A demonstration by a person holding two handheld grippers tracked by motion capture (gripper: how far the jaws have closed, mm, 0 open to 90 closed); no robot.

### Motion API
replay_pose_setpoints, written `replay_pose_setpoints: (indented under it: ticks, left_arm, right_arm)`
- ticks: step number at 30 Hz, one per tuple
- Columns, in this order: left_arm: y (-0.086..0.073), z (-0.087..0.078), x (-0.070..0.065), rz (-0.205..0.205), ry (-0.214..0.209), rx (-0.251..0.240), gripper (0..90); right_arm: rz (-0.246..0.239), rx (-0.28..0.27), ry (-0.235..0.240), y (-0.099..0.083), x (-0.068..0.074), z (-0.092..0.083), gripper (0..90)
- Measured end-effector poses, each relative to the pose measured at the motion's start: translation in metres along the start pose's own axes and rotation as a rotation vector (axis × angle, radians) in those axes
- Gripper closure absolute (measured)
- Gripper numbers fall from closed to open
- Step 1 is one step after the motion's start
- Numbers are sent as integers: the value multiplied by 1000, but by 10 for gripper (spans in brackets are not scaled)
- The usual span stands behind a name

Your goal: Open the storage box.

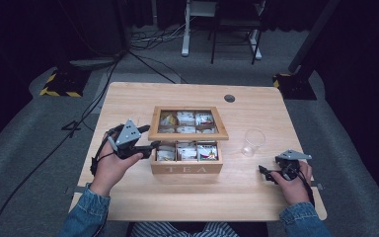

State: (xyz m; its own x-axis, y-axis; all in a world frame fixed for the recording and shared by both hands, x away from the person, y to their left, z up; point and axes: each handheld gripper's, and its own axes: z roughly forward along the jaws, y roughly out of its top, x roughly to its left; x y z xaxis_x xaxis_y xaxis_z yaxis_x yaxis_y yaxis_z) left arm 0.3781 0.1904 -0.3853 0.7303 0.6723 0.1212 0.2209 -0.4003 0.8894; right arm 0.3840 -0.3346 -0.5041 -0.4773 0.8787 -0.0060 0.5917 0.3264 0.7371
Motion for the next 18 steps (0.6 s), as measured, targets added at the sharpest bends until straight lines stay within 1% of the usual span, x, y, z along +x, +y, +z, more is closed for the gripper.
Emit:
replay_pose_setpoints:
  ticks: [4, 6, 7, 10, 12, 15, 18]
  left_arm:
    - [7, 2, 4, 4, 4, -7, 387]
    - [11, 1, 7, 14, 7, -6, 388]
    - [13, 1, 7, 15, 5, -1, 388]
    - [19, 1, 11, 38, 4, 16, 388]
    - [23, 2, 13, 30, -2, 11, 389]
    - [28, 3, 15, 44, 6, 18, 392]
    - [34, 3, 16, 67, 16, 30, 394]
  right_arm:
    - [2, 0, -2, 0, 0, 0, 162]
    - [2, 0, -2, 0, 0, 0, 162]
    - [2, 0, -1, 0, 0, 0, 162]
    - [1, 0, -2, 0, 0, 0, 162]
    - [3, 1, -3, 0, 0, 0, 162]
    - [2, 1, -2, 0, 0, 0, 162]
    - [3, 0, -8, 0, 1, 0, 169]
